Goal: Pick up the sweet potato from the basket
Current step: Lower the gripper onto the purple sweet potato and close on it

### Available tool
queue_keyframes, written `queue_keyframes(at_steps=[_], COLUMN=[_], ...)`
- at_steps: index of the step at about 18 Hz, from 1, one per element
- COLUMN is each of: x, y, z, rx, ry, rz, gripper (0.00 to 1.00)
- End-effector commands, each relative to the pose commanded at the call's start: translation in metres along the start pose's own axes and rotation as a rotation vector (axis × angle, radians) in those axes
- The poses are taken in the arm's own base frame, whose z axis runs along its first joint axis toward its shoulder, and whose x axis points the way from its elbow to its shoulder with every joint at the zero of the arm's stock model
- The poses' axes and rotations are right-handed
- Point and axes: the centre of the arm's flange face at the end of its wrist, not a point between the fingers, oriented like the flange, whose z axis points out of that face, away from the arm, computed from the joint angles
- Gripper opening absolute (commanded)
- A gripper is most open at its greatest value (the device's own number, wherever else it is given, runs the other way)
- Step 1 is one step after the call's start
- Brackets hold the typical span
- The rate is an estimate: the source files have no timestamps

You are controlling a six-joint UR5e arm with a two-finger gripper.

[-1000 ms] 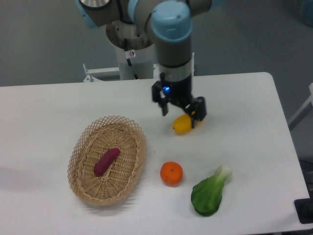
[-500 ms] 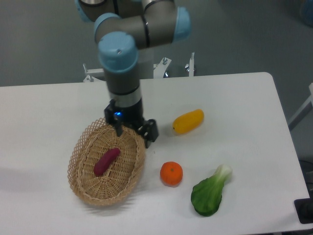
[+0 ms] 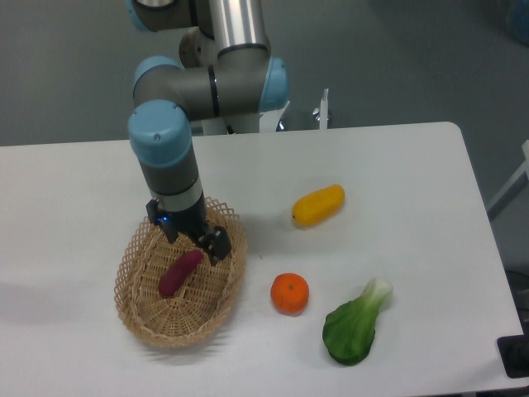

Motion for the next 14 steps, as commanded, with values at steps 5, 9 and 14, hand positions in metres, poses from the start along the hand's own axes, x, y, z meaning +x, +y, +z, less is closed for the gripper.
queue_keyframes(at_steps=[5, 9, 14], x=[0.015, 0.022, 0.028], y=[-0.001, 0.001, -0.005], z=[0.037, 0.049, 0.062], rx=[-0.049, -0.059, -0.049], ry=[0.044, 0.057, 0.048], rz=[0.04, 0.045, 0.055], gripper=[1.0, 1.0, 1.0])
